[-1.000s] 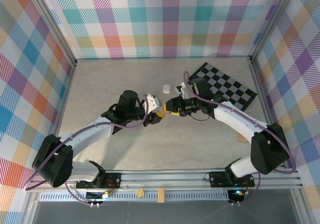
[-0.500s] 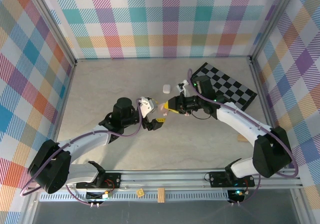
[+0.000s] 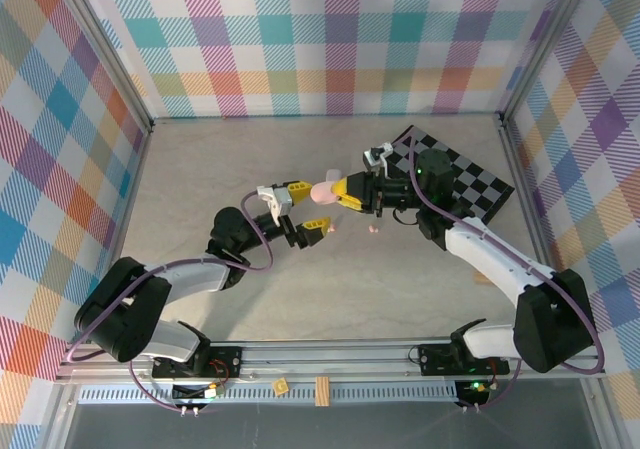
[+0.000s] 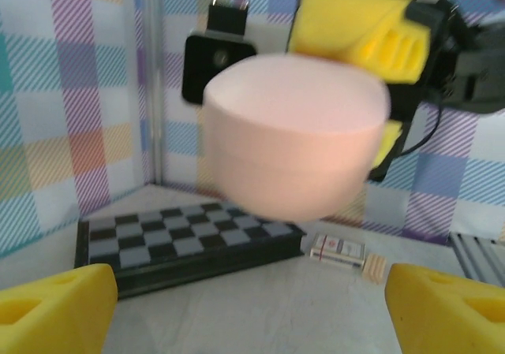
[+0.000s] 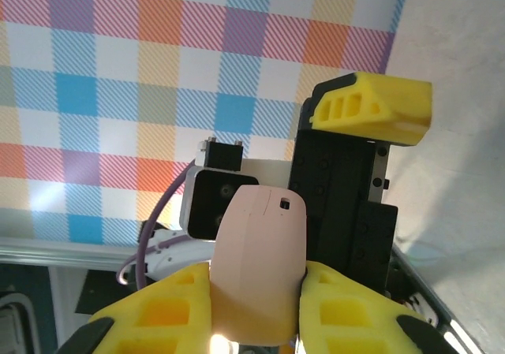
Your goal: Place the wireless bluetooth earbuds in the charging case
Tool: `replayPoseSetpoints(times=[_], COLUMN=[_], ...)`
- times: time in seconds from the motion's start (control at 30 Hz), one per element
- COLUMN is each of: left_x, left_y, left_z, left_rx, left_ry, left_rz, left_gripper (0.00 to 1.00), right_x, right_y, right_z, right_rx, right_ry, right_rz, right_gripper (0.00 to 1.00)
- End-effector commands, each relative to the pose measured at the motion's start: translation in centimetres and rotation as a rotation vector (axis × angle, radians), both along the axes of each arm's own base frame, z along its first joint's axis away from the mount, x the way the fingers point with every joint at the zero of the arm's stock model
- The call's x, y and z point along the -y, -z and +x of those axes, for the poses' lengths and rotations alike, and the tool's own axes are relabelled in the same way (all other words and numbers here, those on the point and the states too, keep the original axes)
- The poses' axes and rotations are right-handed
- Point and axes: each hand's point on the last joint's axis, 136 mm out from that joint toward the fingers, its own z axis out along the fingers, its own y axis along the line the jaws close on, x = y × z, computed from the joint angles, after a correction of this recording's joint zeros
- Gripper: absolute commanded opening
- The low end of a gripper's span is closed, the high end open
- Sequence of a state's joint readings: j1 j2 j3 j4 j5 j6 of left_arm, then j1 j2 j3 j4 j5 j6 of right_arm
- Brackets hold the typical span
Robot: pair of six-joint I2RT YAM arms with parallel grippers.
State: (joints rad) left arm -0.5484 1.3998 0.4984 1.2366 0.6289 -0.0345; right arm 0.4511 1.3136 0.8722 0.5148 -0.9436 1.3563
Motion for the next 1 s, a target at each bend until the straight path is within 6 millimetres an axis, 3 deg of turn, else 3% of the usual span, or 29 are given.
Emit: replayPoseSetpoints(times=[0.0,0.17,0.4,0.97], left_x=[0.1,0.4,0.7,1.2], left_y=[-4.1,-4.7,-5.9,-5.8], left_z=[-1.3,-1.4,-1.8,-2.2], left_rx=[0.143,0.161,0.169,0.148], left_ry=[0.05,0.07,0.109,0.151], left_rz=[-0.076,-0.079,-0.096,-0.095], left_gripper=[0.85,0.81,0.68,0.37], right_x=[0.3,0.2,-0.2,-0.6], right_y=[-2.9,-2.7,-2.2,-1.5], right_z=[-0.7,-0.8,-0.9,-0.7], right_rx=[0.025,-0.004,-0.017,-0.024], right_ry=[-0.002,0.001,-0.018,-0.022], right_rz=[0.095,0.108,0.095,0.077], right_gripper=[0.08,0.07,0.06,0.06])
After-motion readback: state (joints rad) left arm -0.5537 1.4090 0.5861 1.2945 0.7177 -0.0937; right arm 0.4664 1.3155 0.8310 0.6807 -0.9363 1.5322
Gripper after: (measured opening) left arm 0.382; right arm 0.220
